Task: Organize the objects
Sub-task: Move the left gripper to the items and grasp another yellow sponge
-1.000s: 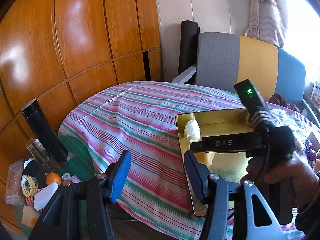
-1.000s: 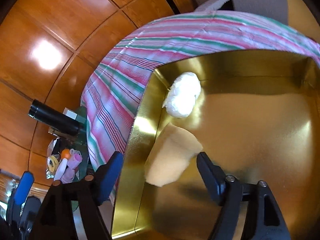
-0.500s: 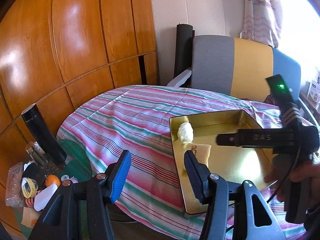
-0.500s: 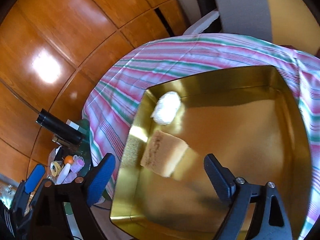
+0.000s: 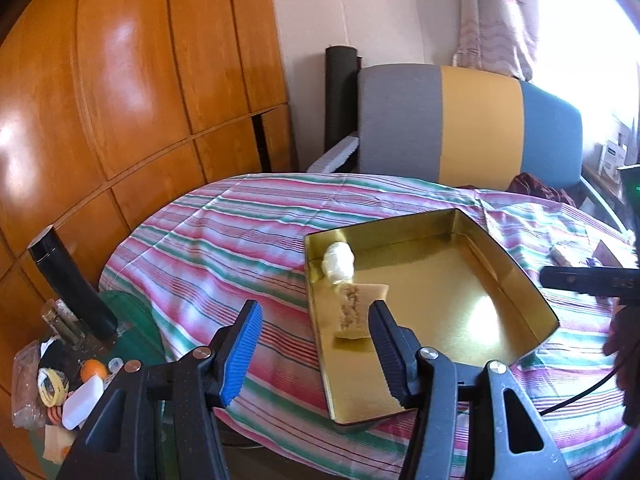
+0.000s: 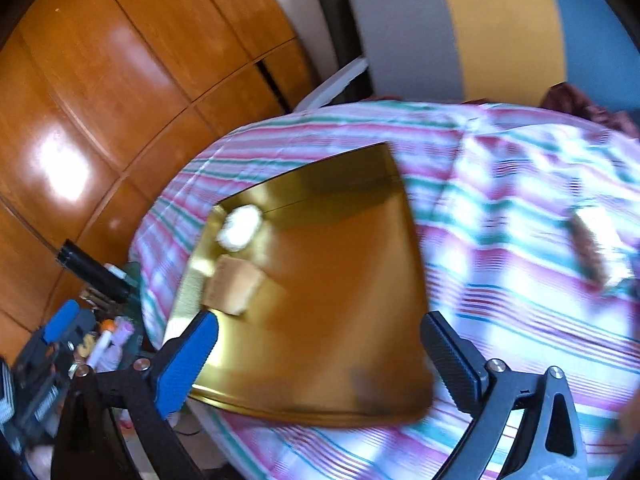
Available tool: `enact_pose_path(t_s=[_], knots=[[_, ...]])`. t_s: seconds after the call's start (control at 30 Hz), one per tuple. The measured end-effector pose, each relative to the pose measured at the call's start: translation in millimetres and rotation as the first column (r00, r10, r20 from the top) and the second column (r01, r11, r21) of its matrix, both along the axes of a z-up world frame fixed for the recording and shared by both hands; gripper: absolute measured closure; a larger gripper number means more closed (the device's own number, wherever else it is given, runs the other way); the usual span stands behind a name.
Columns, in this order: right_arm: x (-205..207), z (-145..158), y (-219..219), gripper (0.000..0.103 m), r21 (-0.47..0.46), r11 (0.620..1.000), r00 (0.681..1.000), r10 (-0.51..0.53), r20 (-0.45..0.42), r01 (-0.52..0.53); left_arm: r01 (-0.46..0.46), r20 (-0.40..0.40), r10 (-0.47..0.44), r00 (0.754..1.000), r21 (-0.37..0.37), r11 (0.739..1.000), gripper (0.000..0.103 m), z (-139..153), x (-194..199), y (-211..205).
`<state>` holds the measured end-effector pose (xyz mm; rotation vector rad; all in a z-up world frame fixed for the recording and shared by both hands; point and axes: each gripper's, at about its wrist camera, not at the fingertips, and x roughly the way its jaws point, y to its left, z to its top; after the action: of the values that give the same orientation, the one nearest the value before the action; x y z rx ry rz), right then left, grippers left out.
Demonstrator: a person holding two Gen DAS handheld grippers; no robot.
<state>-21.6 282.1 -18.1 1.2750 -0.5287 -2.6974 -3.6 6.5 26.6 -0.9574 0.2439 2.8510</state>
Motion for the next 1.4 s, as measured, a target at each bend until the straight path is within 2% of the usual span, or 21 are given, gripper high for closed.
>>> enact_pose_path(t_s=[0.17, 0.3, 0.4, 0.47, 0.57, 0.6, 0.67, 0.7, 0.77, 0.83, 0.9, 0.93, 0.97, 1.0, 1.07, 1.13, 1.17, 1.23, 1.3, 1.37, 1.4], knots=[[39.2, 6.7, 46.1, 0.0, 0.141, 0.985, 0.995, -0.095, -0.012, 0.095, 0.073, 0.026, -0.074, 0.997, 0.038, 0.997, 0.047, -2.9, -0.6, 19.4], [71.5, 12.8, 92.2, 0.0, 0.24, 0.951, 0.981, -0.192, -0.027, 0.193, 0.137, 0.058, -0.141, 0.988, 0.064, 0.989, 0.047, -6.0, -2.4, 37.7], [98.4, 17.2, 135.3, 0.0, 0.259, 0.917, 0.952, -0.304, -0.039, 0.304, 0.186, 0.092, -0.192, 0.977, 0.075, 0.98, 0.046, -10.1, -5.0, 56.3], [120.5, 19.1, 167.3, 0.0, 0.25, 0.88, 0.913, -0.404, -0.058, 0.405, 0.224, 0.12, -0.232, 0.965, 0.074, 0.972, 0.046, -14.8, -6.7, 70.7], [158.5, 17.3, 214.9, 0.0, 0.211, 0.784, 0.81, -0.579, -0.091, 0.584, 0.301, 0.158, -0.311, 0.937, 0.085, 0.95, 0.046, -21.6, -5.3, 95.1], [174.3, 14.1, 233.3, 0.0, 0.184, 0.736, 0.757, -0.647, -0.096, 0.652, 0.328, 0.168, -0.339, 0.926, 0.088, 0.941, 0.046, -23.4, -4.0, 103.7], [195.4, 5.5, 256.5, 0.0, 0.126, 0.664, 0.675, -0.733, -0.083, 0.737, 0.392, 0.197, -0.404, 0.893, 0.096, 0.915, 0.046, -28.1, -1.8, 126.5], [207.4, 0.0, 269.7, 0.0, 0.08, 0.614, 0.619, -0.783, -0.06, 0.785, 0.41, 0.209, -0.424, 0.881, 0.111, 0.905, 0.046, -29.7, -1.8, 133.4], [221.5, -5.2, 287.1, 0.0, 0.016, 0.541, 0.542, -0.84, -0.025, 0.841, 0.45, 0.241, -0.474, 0.847, 0.148, 0.88, 0.046, -34.7, -1.2, 154.7], [233.7, -9.9, 301.6, 0.0, -0.038, 0.485, 0.485, -0.874, 0.003, 0.874, 0.489, 0.268, -0.52, 0.811, 0.178, 0.854, 0.047, -40.9, 1.3, 178.7], [240.3, -11.7, 307.4, 0.0, -0.078, 0.467, 0.469, -0.883, 0.019, 0.881, 0.527, 0.302, -0.57, 0.764, 0.219, 0.821, 0.047, -46.7, 3.6, 202.2], [241.9, -13.4, 310.6, 0.0, -0.102, 0.464, 0.469, -0.883, 0.032, 0.88, 0.551, 0.317, -0.602, 0.733, 0.243, 0.798, 0.047, -50.3, 5.6, 217.0], [243.3, -13.2, 310.1, 0.0, -0.11, 0.464, 0.471, -0.881, 0.04, 0.879, 0.569, 0.323, -0.624, 0.712, 0.255, 0.782, 0.047, -52.7, 7.9, 227.7], [242.5, -14.7, 310.4, 0.0, -0.119, 0.466, 0.474, -0.879, 0.051, 0.877, 0.584, 0.325, -0.64, 0.696, 0.262, 0.768, 0.047, -54.7, 10.1, 237.2], [238.7, -18.5, 310.7, 0.0, -0.14, 0.476, 0.488, -0.87, 0.067, 0.868, 0.625, 0.331, -0.69, 0.644, 0.292, 0.724, 0.047, -61.4, 13.7, 261.1], [234.7, -18.1, 309.0, 0.0, -0.143, 0.495, 0.508, -0.859, 0.069, 0.857, 0.635, 0.352, -0.713, 0.606, 0.325, 0.7, 0.047, -67.8, 14.0, 280.2], [234.5, -18.0, 302.3, 0.0, -0.143, 0.502, 0.514, -0.855, 0.065, 0.853, 0.633, 0.371, -0.728, 0.576, 0.362, 0.685, 0.047, -72.6, 12.7, 292.1], [230.8, -17.5, 299.4, 0.0, -0.142, 0.52, 0.532, -0.845, 0.062, 0.842, 0.623, 0.388, -0.742, 0.546, 0.404, 0.67, 0.045, -77.6, 12.2, 307.7], [230.9, -20.3, 297.5, 0.0, -0.149, 0.53, 0.543, -0.837, 0.064, 0.835, 0.634, 0.391, -0.763, 0.515, 0.426, 0.646, 0.038, -81.5, 15.6, 326.5], [229.5, -21.6, 299.0, 0.0, -0.156, 0.535, 0.55, -0.833, 0.065, 0.83, 0.637, 0.399, -0.772, 0.494, 0.438, 0.634, 0.032, -86.1, 19.1, 344.3], [229.5, -21.7, 299.6, 0.0, -0.158, 0.538, 0.552, -0.831, 0.065, 0.828, 0.635, 0.4, -0.784, 0.475, 0.46, 0.62, 0.03, -88.5, 21.4, 354.8]])
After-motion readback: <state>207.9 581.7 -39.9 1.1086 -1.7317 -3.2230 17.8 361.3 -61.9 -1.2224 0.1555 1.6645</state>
